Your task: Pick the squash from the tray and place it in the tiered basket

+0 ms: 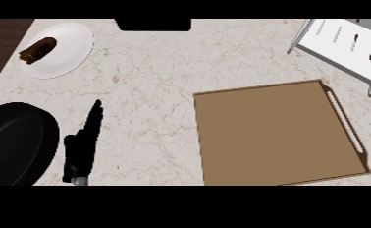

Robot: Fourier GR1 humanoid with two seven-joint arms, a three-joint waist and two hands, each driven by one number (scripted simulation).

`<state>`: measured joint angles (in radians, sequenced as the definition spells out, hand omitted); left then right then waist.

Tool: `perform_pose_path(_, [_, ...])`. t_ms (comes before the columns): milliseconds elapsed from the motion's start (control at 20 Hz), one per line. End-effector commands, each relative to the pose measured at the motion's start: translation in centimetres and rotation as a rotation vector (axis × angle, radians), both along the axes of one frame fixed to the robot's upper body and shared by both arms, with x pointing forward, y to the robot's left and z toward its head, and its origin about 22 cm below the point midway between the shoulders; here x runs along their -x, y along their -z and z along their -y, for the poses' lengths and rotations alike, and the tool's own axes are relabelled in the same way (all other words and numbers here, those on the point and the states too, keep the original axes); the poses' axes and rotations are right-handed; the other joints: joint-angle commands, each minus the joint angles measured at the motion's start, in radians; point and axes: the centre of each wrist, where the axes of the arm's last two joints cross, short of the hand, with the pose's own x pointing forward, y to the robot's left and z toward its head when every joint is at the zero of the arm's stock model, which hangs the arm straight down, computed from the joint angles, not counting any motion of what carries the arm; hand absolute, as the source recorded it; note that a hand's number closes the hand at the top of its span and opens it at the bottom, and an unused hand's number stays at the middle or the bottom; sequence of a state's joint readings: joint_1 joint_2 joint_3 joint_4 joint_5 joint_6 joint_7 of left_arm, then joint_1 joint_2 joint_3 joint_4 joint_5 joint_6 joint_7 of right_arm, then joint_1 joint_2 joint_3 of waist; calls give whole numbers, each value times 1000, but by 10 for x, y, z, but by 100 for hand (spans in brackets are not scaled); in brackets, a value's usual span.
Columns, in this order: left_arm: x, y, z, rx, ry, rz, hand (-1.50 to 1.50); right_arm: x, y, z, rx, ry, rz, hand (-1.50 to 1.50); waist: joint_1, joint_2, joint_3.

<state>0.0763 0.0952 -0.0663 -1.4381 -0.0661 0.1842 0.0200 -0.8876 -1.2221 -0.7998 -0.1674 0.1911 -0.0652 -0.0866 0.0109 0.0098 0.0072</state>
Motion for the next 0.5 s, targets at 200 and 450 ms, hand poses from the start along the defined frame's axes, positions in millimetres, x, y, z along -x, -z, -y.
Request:
perform_pose_path(200, [3,3,-15,6,-47,-38,0,99,6,44,-11,-14,-11,-150,-29,-2,1])
perform_pose_path(450, [13,10,-9,2,-52,-48,0,140,-2,55,-2,-98,-8,-150,-42,-7,2])
